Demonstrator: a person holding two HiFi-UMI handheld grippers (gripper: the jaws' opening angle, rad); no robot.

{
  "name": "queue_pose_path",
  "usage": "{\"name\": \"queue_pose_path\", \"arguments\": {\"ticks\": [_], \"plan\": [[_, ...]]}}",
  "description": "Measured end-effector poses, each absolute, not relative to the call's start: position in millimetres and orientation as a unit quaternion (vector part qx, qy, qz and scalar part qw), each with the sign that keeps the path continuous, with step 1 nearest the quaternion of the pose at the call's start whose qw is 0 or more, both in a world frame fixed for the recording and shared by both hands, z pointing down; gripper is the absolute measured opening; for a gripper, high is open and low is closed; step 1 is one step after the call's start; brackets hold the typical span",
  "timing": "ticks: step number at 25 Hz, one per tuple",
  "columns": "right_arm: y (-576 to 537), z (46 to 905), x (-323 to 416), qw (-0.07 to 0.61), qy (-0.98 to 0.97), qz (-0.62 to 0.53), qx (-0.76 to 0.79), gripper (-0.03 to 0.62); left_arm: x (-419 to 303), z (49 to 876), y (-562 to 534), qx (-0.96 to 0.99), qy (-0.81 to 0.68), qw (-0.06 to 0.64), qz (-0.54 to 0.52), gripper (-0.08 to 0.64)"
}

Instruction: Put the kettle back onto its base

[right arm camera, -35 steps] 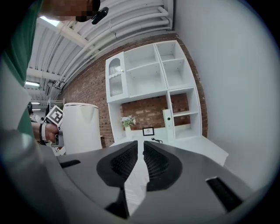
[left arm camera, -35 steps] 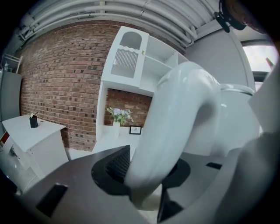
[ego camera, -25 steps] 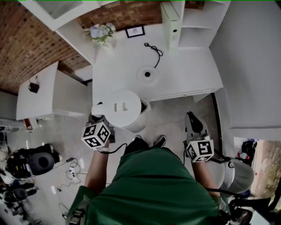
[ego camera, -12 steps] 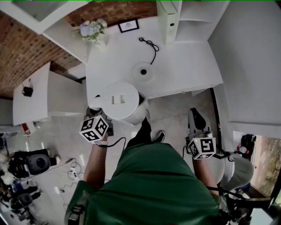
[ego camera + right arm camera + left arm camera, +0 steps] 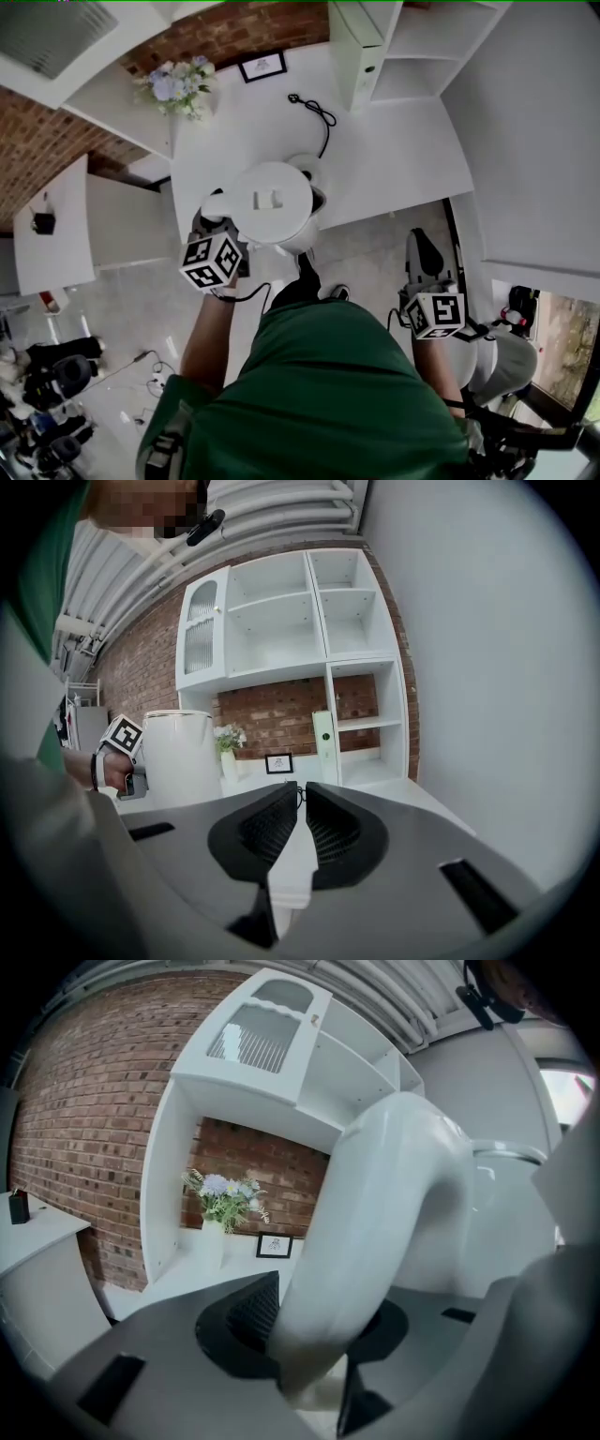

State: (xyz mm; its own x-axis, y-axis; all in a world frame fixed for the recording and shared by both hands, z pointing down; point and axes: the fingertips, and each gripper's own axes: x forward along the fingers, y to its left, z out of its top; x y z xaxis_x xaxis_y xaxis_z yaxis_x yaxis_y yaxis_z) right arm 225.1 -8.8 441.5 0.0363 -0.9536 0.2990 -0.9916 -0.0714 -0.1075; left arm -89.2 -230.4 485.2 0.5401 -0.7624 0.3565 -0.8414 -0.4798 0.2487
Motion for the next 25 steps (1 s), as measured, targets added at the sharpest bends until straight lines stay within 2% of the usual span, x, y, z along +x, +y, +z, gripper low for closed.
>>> {"name": "queue_pose_path", "arguments": {"ticks": [15, 25], "plan": [[-79, 441, 213, 0.106, -0.652, 0.155, 0.735, 0.046, -57, 542, -317, 0.873, -0.424, 0.207, 0.124, 0.152], [-127, 456, 226, 0.109, -0.694, 0.174, 0.690, 0.044, -48, 560, -335, 0.850, -0.465, 0.205, 0.141, 0.153]]}}
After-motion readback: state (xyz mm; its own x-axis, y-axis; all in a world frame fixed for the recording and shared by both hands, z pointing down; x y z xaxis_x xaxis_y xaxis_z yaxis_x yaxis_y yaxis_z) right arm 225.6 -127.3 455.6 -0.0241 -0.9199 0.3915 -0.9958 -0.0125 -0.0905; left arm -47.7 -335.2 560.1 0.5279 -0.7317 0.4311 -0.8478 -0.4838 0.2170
